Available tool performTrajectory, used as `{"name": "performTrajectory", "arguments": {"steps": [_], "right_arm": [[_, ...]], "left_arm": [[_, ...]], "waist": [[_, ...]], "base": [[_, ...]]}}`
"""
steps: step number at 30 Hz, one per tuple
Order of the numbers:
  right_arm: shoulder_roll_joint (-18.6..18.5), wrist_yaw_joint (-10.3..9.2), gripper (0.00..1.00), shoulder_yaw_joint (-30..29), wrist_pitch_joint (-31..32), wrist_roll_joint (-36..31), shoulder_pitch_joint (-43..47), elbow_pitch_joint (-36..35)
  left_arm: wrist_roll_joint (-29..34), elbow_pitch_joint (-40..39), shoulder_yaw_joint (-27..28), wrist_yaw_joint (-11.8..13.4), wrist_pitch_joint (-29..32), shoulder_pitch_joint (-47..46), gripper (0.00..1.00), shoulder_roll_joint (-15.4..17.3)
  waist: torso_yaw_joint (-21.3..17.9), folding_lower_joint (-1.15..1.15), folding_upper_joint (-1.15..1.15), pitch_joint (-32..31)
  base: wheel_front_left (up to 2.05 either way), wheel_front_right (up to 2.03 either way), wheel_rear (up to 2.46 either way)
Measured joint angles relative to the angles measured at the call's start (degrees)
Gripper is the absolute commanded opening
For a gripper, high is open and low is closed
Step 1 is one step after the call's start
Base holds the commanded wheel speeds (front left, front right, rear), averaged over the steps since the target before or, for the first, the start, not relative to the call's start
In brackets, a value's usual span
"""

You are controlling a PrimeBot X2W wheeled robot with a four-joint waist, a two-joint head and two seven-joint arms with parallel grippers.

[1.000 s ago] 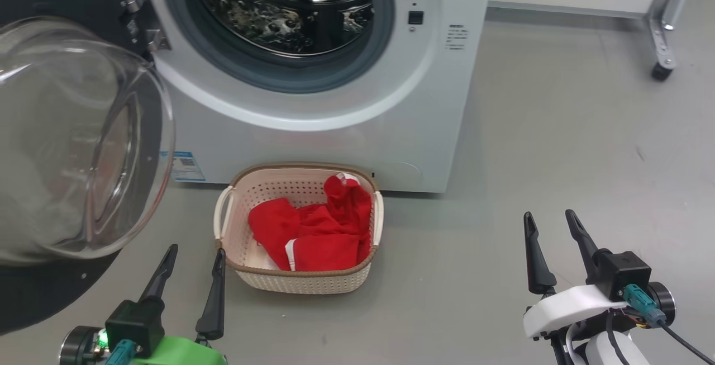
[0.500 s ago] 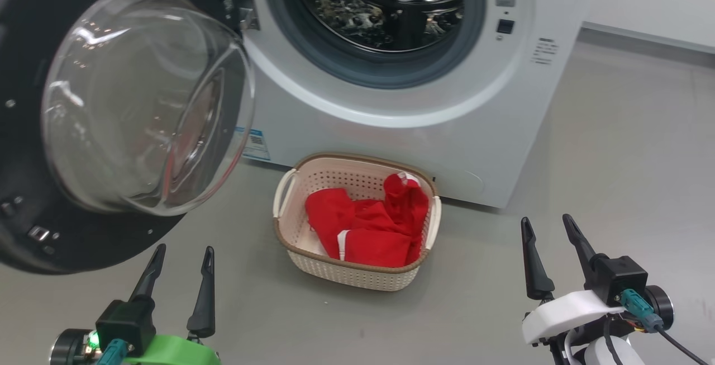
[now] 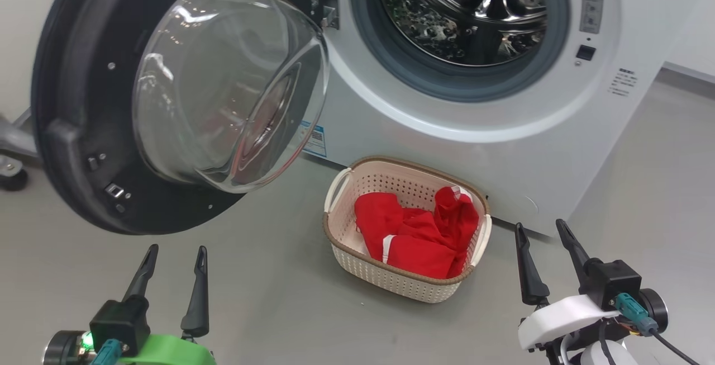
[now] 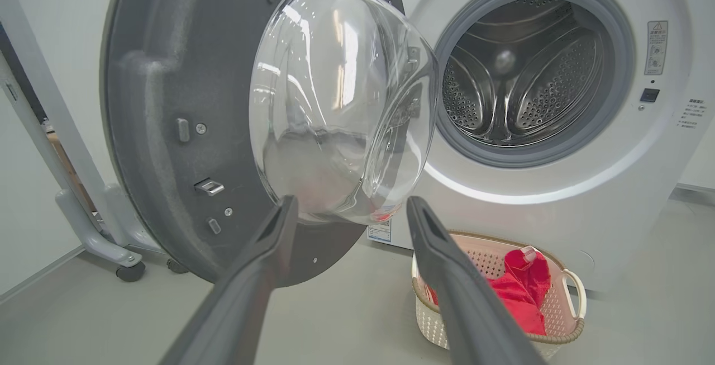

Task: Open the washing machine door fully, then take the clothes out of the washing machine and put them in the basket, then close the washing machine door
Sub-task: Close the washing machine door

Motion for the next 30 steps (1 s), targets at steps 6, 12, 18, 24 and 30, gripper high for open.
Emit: {"name": "performTrajectory", "arguments": {"steps": [6, 12, 18, 24, 30], "right_arm": [[0.05, 0.00, 1.00, 0.53, 0.00, 0.00, 0.60, 0.29], [0.13, 0.35, 1.00, 1.87, 0.00, 0.08, 0.77, 0.56], [0.15, 0.38, 1.00, 2.55, 0.00, 0.55, 0.78, 0.69], [0.15, 0.35, 1.00, 2.78, 0.00, 0.67, 0.77, 0.74], [0.15, 0.32, 1.00, 3.10, 0.00, 1.01, 0.77, 0.83]], "left_arm": [[0.00, 0.03, 0.36, 0.16, 0.03, 0.08, 1.00, 0.14], [-0.01, -0.10, 0.99, 0.31, 0.05, 0.58, 1.00, 0.43], [-0.08, -0.16, 1.32, 0.48, 0.05, 1.44, 1.00, 0.49], [-0.09, -0.27, 1.43, 0.49, 0.05, 1.50, 1.00, 0.52], [-0.11, -0.46, 1.51, 0.49, 0.05, 1.52, 1.00, 0.52]], "waist": [[2.23, 0.00, 0.00, -0.91], [3.37, 0.00, 0.00, -1.30], [3.64, 0.00, 0.00, -1.26], [3.83, 0.00, 0.00, -1.34], [3.93, 0.00, 0.00, -1.45]], "base": [[0.00, 0.00, 0.00], [0.00, 0.00, 0.00], [0.00, 0.00, 0.00], [0.00, 0.00, 0.00], [0.00, 0.00, 0.00]]}}
